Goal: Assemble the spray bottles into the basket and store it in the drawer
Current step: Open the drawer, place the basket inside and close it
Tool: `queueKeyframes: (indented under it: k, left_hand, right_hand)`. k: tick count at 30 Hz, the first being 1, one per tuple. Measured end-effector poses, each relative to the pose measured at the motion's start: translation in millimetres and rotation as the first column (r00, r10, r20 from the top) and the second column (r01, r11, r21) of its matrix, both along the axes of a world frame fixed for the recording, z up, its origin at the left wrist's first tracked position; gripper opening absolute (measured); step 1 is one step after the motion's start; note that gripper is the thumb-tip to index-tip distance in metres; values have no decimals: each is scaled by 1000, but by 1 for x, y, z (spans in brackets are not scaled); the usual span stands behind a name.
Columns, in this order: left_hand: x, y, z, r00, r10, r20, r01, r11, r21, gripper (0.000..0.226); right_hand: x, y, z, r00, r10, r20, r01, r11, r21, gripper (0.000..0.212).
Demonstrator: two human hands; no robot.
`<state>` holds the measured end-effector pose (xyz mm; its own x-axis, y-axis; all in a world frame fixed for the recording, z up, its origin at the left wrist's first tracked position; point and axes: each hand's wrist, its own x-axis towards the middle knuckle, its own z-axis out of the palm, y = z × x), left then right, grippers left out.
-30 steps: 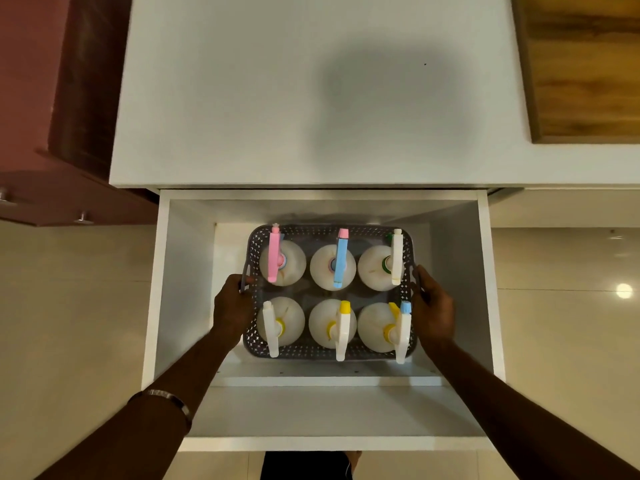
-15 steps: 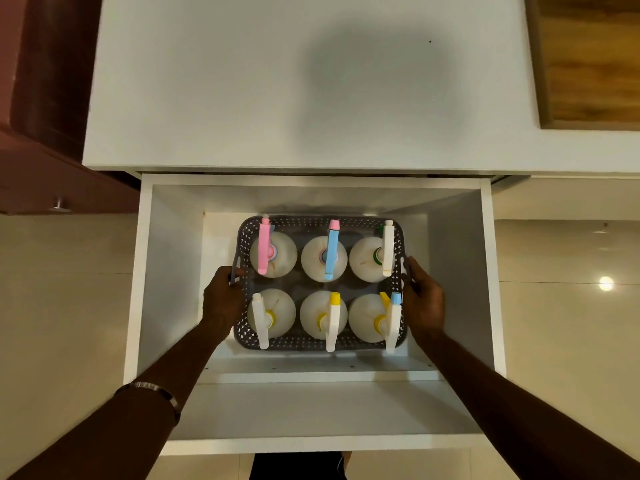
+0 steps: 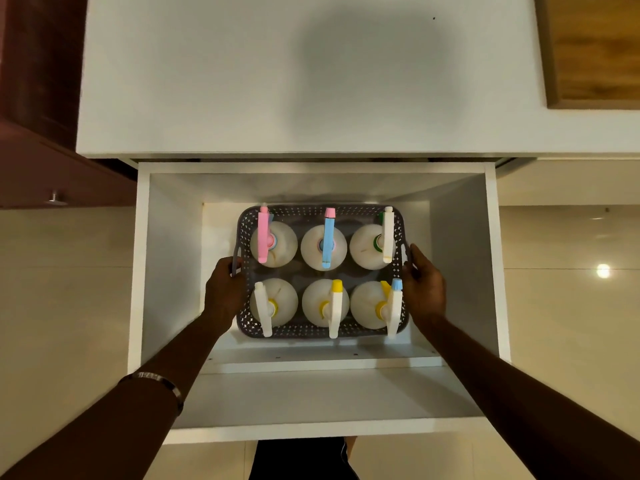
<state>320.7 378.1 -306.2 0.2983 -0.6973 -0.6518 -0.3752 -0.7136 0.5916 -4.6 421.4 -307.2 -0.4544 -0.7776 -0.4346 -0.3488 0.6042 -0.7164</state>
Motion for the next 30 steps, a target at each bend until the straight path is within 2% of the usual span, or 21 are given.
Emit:
queueKeyframes:
  k: [3,7,10,12,15,17,18,19,21,25,30]
  left_hand:
    - [1,1,15,1000,-2,6,2,1000,-5,41]
    - [5,2,42,996,49,76,-45,998,-50,34]
    - [5,6,67,990,137,23,-135,988,-75,27]
    - [5,14,86,968,239,-77,-245,966,-78,16]
    - [2,27,108,890,391,-235,-410,912,-33,23]
    - [2,39,126,822,455,-344,-481,877,9,35]
    - [3,46,134,794,467,-388,-494,869,34,41]
    - [4,53,141,768,477,-427,-502,863,60,46]
    - [6,68,156,707,500,-500,-517,848,117,50]
    - [12,106,182,605,509,-612,-508,839,196,48]
    - [19,162,200,423,564,-709,-536,787,307,52]
  right_hand:
    - [3,0,17,1000,-28,4,28,1000,-4,41]
    - [2,3,49,996,-87,7,87,996,8,38]
    - [5,9,76,986,-156,66,157,988,-8,38]
    - [10,17,96,975,-194,108,197,980,-19,40]
    - [21,28,119,946,-263,190,271,962,-17,41]
    - [32,41,136,909,-316,273,332,943,-16,31]
    - [39,49,145,889,-337,311,363,932,-26,19]
    - [47,56,154,870,-360,338,393,919,-32,16]
    - [60,71,169,810,-417,412,464,885,-16,27]
    - [81,106,185,647,-510,567,570,817,84,11]
    - [105,158,193,485,-555,676,633,756,167,35]
